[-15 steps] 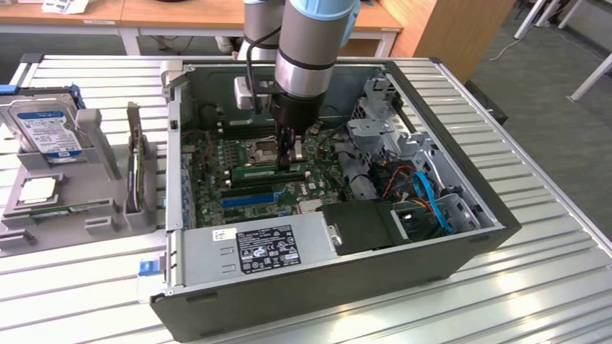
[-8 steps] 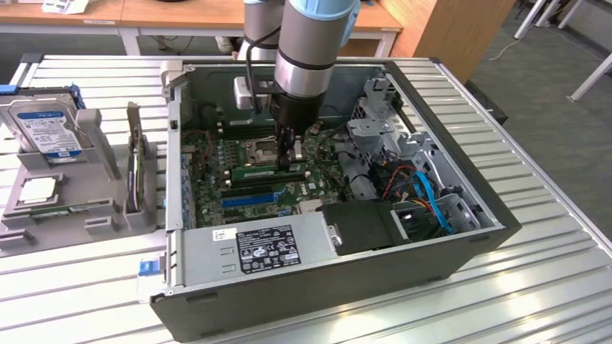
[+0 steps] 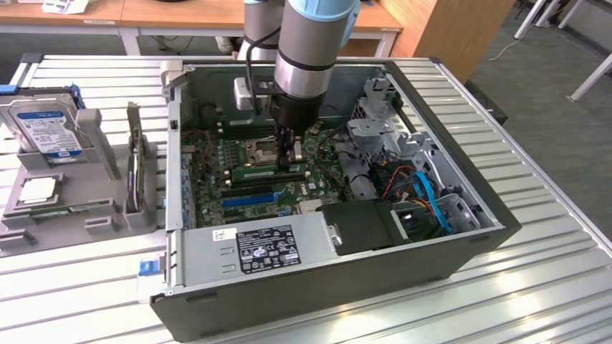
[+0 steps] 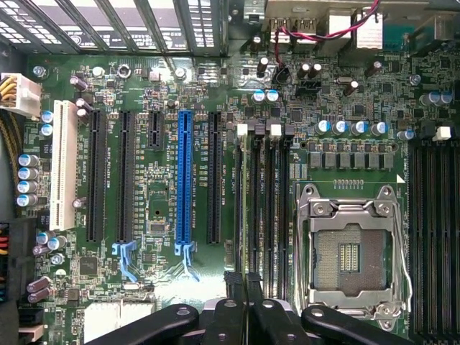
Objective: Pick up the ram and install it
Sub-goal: 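Insert the ram into the slot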
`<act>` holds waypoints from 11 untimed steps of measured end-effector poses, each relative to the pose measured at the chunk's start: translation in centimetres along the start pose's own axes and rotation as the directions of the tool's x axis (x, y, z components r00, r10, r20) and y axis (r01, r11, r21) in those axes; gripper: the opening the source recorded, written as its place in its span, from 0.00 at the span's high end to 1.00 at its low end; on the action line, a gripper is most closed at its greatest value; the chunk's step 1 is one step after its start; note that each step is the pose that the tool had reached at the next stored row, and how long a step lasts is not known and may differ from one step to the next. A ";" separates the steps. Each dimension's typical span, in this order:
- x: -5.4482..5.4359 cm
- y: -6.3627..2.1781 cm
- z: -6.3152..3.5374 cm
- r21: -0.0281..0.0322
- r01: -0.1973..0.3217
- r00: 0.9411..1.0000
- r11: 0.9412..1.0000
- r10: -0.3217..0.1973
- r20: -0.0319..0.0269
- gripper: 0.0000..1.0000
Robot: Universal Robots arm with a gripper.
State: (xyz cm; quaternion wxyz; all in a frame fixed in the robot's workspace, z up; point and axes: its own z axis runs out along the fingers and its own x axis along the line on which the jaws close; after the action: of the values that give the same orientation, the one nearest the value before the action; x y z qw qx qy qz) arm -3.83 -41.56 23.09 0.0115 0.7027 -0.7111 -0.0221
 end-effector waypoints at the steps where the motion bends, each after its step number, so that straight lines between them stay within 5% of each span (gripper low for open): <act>1: 0.0 0.00 0.02 0.000 0.000 1.000 1.000 0.000 0.000 0.88; 11: 0.0 0.00 0.08 0.000 0.000 1.000 1.000 0.000 0.000 0.88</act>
State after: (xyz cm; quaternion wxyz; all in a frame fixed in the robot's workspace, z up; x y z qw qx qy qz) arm -3.83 -41.56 23.00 0.0114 0.7027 -0.7111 -0.0221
